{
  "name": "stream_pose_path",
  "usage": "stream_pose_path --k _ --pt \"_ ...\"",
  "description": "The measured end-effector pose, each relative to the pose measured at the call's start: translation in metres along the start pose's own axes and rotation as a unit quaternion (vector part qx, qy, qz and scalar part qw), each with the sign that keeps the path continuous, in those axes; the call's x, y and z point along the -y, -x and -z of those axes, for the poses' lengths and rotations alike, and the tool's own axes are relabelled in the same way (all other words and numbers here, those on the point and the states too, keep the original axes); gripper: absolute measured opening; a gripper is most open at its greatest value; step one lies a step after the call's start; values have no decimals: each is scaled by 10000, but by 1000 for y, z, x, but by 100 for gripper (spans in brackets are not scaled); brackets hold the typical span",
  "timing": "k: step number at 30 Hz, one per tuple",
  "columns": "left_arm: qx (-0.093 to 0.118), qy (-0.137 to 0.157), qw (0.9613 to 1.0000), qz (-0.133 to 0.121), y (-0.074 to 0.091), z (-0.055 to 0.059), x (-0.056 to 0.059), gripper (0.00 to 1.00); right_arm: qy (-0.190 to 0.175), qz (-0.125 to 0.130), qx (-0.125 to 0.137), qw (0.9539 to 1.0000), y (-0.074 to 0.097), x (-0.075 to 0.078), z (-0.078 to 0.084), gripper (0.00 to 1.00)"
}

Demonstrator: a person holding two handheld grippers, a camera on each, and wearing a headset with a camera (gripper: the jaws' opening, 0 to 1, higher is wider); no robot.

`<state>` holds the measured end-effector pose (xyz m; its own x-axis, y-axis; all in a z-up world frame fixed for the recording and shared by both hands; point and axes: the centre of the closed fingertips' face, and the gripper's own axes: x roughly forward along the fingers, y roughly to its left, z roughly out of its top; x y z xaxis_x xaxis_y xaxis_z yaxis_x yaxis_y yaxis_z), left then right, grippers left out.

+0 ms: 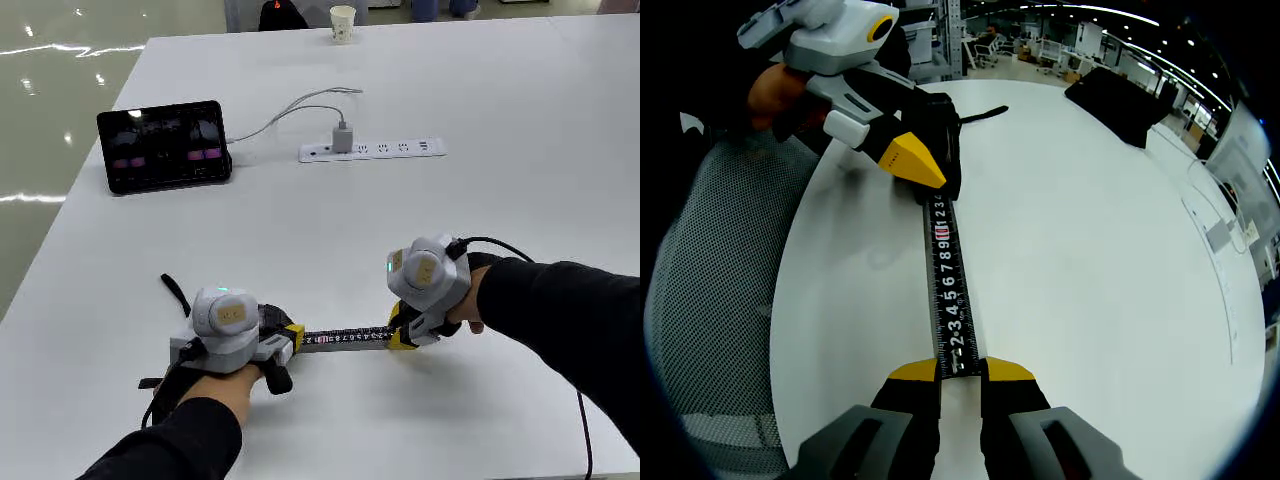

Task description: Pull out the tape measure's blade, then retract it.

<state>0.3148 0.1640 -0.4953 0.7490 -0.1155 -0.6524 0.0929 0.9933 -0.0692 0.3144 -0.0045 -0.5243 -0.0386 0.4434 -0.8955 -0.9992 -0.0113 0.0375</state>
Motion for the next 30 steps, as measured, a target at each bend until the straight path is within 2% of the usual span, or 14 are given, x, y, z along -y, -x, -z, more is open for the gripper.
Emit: stream_pose_path --k 30 --pt "36 16 10000 29 0 -1 0 61 -15 -25 148 9999 -8 -2 -14 11"
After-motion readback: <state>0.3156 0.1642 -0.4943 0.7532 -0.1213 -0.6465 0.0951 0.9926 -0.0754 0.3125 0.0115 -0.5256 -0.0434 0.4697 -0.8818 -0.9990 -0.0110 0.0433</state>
